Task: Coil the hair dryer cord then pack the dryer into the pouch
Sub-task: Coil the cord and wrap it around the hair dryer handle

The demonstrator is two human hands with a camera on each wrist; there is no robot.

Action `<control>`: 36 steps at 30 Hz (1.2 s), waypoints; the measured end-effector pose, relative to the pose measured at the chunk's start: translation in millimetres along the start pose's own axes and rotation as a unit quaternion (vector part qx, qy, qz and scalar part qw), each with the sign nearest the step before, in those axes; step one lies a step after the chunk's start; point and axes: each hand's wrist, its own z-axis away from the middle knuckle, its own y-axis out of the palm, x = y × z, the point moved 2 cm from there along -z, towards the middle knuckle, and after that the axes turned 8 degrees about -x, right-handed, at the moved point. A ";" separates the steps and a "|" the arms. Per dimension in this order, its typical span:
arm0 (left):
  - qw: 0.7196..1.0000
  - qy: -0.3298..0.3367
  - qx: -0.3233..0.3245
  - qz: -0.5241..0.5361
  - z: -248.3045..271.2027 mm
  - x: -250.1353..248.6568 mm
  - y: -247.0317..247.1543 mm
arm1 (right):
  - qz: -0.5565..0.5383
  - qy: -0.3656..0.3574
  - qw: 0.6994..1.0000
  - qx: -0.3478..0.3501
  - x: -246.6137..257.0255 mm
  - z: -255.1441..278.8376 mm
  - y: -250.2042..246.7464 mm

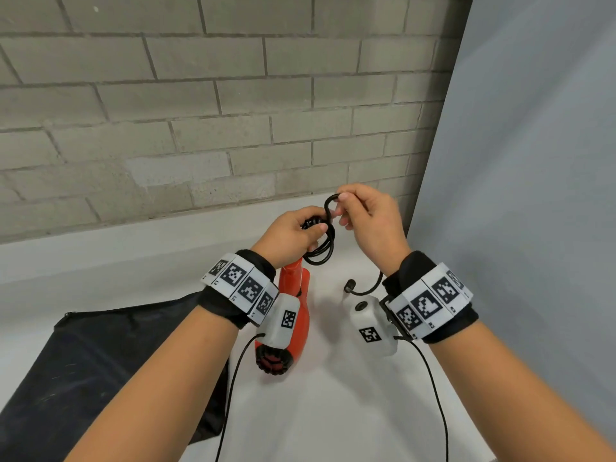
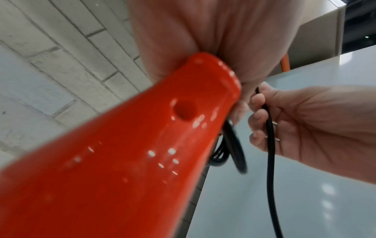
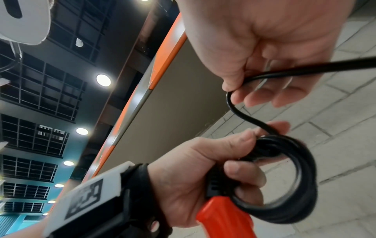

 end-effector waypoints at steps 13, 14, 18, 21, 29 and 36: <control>0.992 -0.015 -0.065 0.108 2.8 9.2 1.4 | 0.167 0.190 0.950 0.185 -117.6 54.3 -11.1; 0.992 -0.013 -0.061 0.106 3.2 8.6 2.3 | 0.231 0.165 0.936 0.206 -127.9 55.9 -11.3; 0.993 -0.010 -0.051 0.102 3.8 6.0 6.2 | 0.437 0.060 0.827 0.347 -155.7 53.3 -1.8; 0.994 -0.011 -0.048 0.102 4.0 4.7 7.1 | 0.507 0.075 0.753 0.414 -175.3 45.8 4.3; 0.991 -0.019 -0.053 0.121 1.0 11.1 -2.0 | 0.286 0.107 0.938 0.163 -145.4 28.1 -0.4; 0.992 -0.011 -0.085 0.091 -2.1 14.2 -2.4 | 0.024 0.037 0.996 -0.075 -74.5 21.1 -9.8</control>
